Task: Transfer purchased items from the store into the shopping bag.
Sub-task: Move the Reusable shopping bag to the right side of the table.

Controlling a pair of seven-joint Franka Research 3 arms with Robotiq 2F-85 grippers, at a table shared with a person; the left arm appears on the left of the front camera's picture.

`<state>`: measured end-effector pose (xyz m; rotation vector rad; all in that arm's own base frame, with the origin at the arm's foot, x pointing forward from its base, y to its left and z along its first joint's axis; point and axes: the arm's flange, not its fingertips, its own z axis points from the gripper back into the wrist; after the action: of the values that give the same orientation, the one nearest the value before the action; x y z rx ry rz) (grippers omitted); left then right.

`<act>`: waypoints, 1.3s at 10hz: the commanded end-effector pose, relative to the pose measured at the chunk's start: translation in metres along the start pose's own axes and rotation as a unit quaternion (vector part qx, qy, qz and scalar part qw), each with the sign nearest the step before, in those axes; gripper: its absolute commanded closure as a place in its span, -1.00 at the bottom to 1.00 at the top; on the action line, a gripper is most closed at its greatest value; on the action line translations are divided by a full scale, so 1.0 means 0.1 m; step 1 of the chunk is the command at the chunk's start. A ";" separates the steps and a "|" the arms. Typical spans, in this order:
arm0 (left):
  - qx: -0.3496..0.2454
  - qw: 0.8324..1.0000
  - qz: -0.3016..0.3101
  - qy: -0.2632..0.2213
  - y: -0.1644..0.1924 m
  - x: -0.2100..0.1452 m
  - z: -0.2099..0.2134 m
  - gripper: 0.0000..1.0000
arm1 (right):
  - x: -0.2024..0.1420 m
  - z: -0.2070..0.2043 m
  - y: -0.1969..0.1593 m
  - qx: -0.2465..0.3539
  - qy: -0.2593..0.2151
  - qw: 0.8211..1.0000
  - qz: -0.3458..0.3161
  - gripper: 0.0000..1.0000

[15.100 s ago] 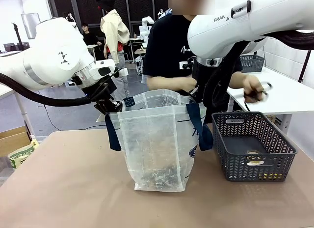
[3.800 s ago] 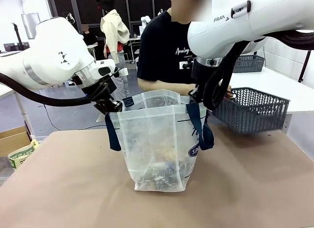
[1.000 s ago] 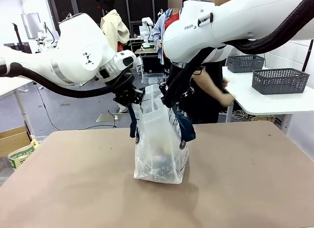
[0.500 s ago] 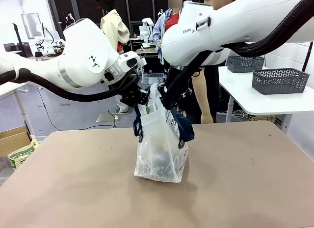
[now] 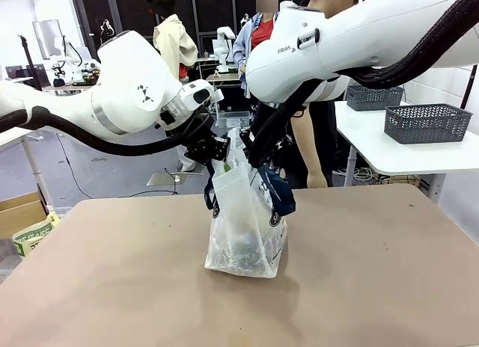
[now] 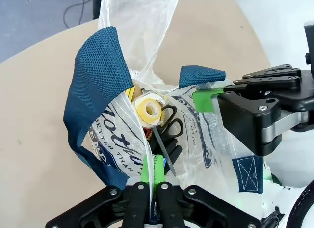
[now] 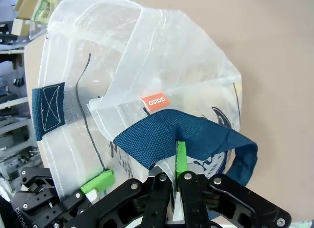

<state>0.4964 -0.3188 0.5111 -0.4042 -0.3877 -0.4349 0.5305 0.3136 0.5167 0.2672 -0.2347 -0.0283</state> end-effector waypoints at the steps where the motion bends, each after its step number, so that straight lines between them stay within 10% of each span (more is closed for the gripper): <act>1: -0.008 1.000 -0.004 0.003 -0.05 0.06 -0.04 1.00 | 0.07 -0.04 0.04 0.006 -0.002 1.000 0.019 1.00; 4: -0.018 1.000 -0.011 -0.002 -0.12 0.14 -0.06 1.00 | 0.08 -0.05 0.05 0.012 -0.010 1.000 0.013 1.00; 9: -0.089 0.996 -0.012 -0.012 -0.12 0.02 0.03 -0.95 | 0.11 -0.05 0.03 0.008 -0.016 1.000 0.007 1.00; 13: -0.137 0.990 -0.013 -0.022 -0.10 -0.09 0.09 -1.00 | 0.14 -0.05 0.02 0.008 -0.016 1.000 0.007 1.00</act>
<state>0.4900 -0.3330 0.5228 -0.6384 -0.3901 -0.4773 0.5367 0.3146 0.5153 0.2744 -0.2510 -0.0189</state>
